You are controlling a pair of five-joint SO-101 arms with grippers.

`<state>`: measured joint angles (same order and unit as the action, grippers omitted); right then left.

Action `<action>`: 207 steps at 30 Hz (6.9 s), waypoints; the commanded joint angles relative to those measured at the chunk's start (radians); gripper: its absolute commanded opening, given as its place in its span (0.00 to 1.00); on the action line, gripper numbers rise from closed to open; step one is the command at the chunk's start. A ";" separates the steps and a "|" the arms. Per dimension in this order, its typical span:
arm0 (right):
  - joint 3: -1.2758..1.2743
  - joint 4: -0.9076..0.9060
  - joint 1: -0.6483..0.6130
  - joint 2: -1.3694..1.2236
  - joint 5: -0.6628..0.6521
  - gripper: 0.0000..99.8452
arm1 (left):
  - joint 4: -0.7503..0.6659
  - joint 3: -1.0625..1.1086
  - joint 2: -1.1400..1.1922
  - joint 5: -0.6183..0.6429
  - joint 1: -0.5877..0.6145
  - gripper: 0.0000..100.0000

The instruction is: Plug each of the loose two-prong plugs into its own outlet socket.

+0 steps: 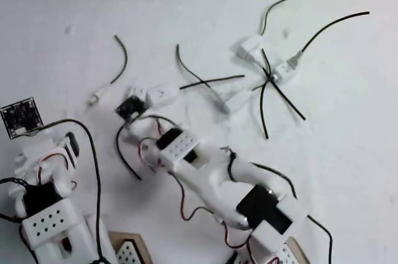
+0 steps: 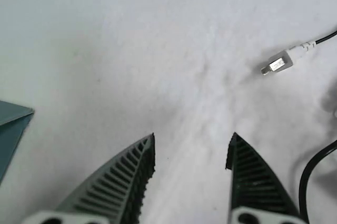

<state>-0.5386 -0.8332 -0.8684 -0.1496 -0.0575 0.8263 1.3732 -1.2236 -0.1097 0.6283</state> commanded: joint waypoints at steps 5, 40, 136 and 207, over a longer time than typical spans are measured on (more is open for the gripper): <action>0.006 -0.165 0.097 0.097 -0.026 0.02 | -0.018 -0.041 -0.012 0.009 0.002 0.23; -0.296 -0.447 0.372 1.001 -0.184 0.16 | -0.014 -0.041 -0.012 0.005 -0.018 0.23; 0.043 -0.496 0.564 0.472 0.609 0.45 | -0.014 -0.040 -0.012 0.003 -0.019 0.23; -0.259 -0.173 0.572 0.463 -0.680 0.02 | -0.021 -0.015 -0.012 -0.060 -0.101 0.23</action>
<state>-0.8531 -1.0142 -0.2608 0.3061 -0.9751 0.8232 1.3732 -1.2236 -0.1588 0.5378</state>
